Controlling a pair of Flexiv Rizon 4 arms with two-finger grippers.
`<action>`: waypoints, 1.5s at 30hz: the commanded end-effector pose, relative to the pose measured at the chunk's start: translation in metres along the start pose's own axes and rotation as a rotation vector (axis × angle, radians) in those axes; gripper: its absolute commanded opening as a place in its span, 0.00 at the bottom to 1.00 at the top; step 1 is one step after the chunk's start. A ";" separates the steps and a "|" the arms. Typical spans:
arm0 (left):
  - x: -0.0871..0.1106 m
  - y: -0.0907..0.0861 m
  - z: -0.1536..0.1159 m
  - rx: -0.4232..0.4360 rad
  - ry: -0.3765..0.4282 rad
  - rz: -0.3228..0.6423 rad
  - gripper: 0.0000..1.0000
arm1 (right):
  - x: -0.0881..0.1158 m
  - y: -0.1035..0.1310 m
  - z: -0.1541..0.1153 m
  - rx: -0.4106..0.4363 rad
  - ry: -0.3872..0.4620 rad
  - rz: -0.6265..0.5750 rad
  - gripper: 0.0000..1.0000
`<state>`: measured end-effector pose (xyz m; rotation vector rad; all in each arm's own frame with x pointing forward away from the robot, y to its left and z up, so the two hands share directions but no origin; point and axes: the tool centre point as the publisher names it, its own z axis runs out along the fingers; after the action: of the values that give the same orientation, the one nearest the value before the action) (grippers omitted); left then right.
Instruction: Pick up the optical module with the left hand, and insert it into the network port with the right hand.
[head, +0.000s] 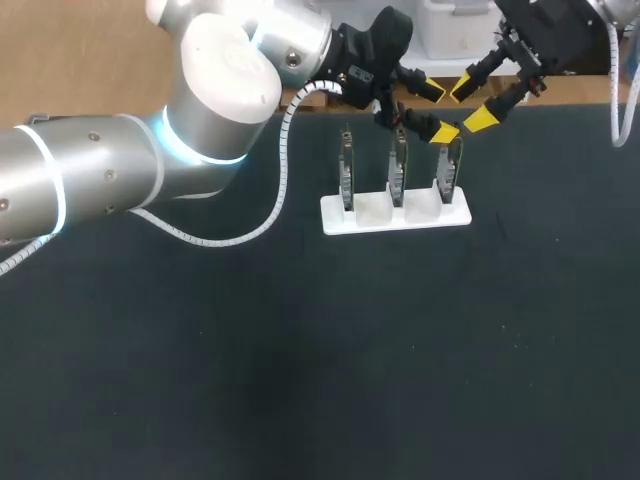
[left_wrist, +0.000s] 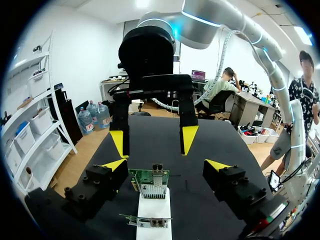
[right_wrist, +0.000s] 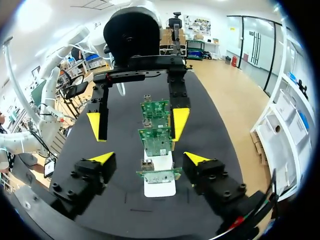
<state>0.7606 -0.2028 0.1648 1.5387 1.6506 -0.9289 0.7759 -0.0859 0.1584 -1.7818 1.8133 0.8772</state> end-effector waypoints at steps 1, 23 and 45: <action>-0.002 0.001 0.001 0.001 0.007 -0.002 1.00 | 0.006 0.004 -0.005 0.020 -0.003 0.009 1.00; -0.002 0.001 0.001 0.001 0.007 -0.002 1.00 | 0.005 0.003 -0.003 0.048 -0.043 0.032 0.00; -0.002 0.001 0.001 0.001 0.007 -0.002 1.00 | -0.006 0.001 0.007 0.027 -0.059 0.009 0.00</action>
<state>0.7606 -0.2028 0.1648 1.5387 1.6507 -0.9288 0.7722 -0.0784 0.1584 -1.7110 1.7908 0.8920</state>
